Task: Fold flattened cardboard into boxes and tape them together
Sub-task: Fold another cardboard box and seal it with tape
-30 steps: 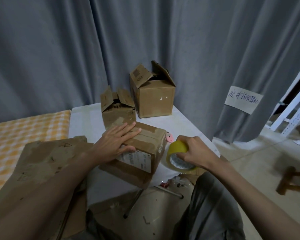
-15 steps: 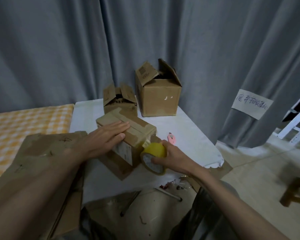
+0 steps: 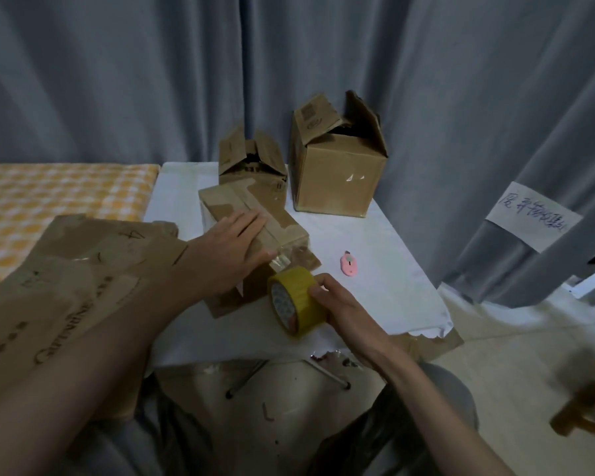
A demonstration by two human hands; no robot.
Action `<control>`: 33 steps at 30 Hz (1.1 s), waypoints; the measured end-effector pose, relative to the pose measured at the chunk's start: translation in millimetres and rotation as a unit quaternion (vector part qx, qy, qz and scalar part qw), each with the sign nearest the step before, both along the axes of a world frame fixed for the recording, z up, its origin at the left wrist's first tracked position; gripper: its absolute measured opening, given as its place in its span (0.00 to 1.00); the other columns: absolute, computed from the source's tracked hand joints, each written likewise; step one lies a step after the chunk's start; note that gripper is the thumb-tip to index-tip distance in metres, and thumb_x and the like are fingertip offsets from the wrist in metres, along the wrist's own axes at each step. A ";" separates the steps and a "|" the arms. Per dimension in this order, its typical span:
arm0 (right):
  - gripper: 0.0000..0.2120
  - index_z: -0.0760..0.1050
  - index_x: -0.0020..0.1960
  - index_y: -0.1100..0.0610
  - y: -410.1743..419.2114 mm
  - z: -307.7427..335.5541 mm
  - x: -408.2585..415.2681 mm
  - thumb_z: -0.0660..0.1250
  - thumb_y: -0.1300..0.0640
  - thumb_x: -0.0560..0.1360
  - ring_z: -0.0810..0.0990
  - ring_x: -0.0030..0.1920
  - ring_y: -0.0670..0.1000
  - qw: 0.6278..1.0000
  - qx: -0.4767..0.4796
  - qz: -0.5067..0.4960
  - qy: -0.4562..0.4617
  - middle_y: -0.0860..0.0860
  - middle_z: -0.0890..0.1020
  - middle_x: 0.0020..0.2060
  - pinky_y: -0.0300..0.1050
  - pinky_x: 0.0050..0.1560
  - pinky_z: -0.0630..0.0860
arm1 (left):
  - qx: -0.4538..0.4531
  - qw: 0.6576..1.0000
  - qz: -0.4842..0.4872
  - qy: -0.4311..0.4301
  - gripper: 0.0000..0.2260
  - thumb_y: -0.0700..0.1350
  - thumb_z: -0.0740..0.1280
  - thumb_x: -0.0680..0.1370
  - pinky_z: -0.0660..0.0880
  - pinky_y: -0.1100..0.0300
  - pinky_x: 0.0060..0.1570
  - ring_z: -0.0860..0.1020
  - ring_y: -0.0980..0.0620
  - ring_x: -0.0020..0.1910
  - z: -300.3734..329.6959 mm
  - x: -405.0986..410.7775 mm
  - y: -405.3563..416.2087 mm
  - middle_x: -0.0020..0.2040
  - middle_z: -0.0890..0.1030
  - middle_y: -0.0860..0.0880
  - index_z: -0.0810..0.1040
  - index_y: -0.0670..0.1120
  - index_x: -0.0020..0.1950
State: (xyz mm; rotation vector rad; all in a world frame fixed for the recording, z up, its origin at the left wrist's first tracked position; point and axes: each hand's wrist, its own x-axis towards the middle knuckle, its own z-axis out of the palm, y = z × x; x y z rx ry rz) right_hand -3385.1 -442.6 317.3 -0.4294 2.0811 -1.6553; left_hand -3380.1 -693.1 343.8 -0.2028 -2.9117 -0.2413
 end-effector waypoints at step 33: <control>0.06 0.83 0.50 0.51 29.4 0.5 -65.8 0.73 0.49 0.76 0.80 0.45 0.44 0.908 0.108 -0.155 0.374 0.46 0.82 0.46 0.43 0.42 0.79 | 0.046 0.997 0.057 0.023 0.53 0.80 0.55 0.64 0.53 0.52 0.76 0.56 0.49 0.76 3.2 17.3 35.0 0.79 0.59 0.53 0.58 0.47 0.79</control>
